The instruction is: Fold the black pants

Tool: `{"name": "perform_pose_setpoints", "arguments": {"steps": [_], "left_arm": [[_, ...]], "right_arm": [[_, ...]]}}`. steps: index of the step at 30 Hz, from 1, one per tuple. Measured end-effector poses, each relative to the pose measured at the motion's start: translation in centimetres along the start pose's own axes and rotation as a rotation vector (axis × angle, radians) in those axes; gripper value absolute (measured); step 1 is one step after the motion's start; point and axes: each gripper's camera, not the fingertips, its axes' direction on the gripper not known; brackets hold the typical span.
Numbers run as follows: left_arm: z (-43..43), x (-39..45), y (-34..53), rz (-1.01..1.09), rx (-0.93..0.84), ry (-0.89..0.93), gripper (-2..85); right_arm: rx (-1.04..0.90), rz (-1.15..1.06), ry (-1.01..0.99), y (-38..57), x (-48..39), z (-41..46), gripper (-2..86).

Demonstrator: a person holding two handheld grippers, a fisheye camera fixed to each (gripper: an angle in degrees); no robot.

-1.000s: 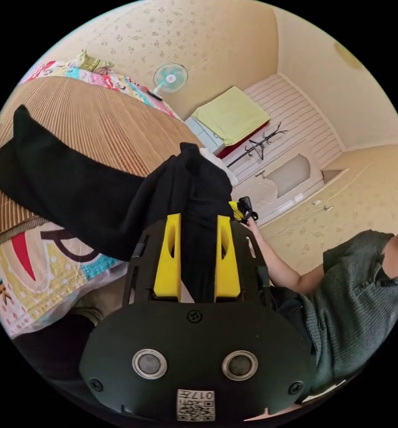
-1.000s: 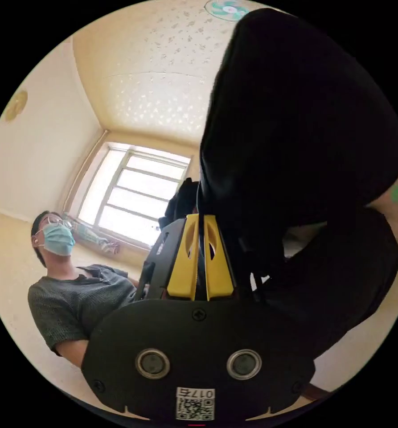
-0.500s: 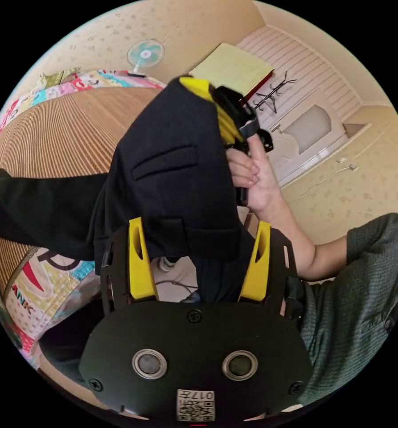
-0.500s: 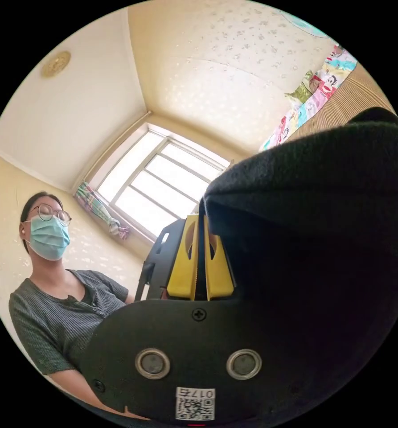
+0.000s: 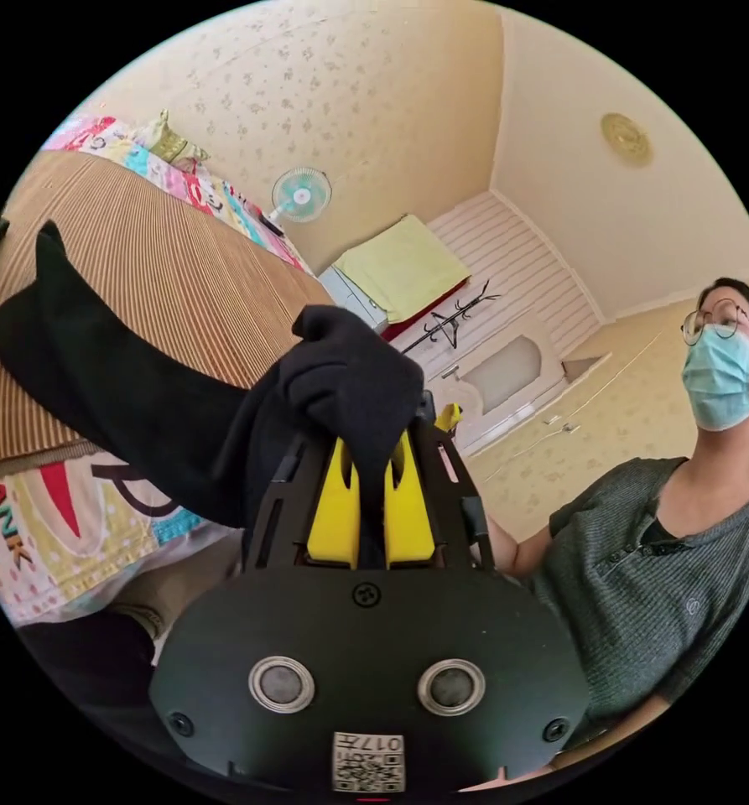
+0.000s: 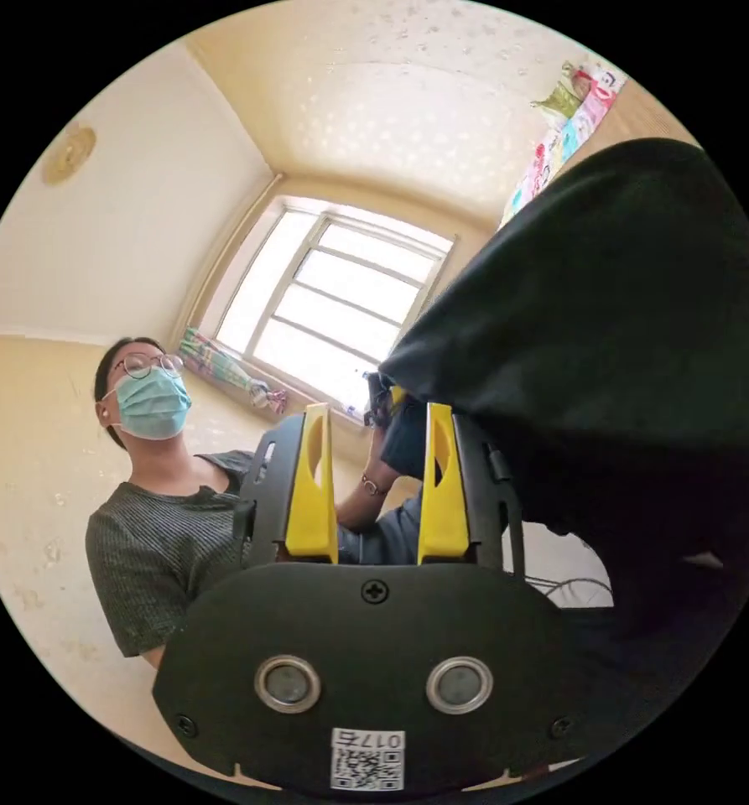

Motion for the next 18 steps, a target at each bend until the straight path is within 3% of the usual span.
{"name": "perform_pose_setpoints", "arguments": {"steps": [4, 8, 14, 18], "left_arm": [[-3.3, 2.6, 1.0, 0.077, 0.066, -0.015, 1.2], [-6.1, 5.8, 1.2, 0.171, 0.124, 0.035, 1.1], [-9.7, 12.8, -0.2, 0.364, 0.177, -0.043, 1.4], [-12.0, 15.3, -0.6, 0.425, 0.278, -0.004, 1.5]], "right_arm": [[0.477, 0.181, 0.0, 6.4, 4.2, -10.9, 20.4], [0.818, 0.262, 0.024, 11.4, 6.6, -16.8, 17.7], [0.65, 0.427, -0.04, 7.7, 8.8, -17.1, 19.0], [0.361, 0.377, -0.085, 5.5, 8.8, -13.7, 17.6]]}}
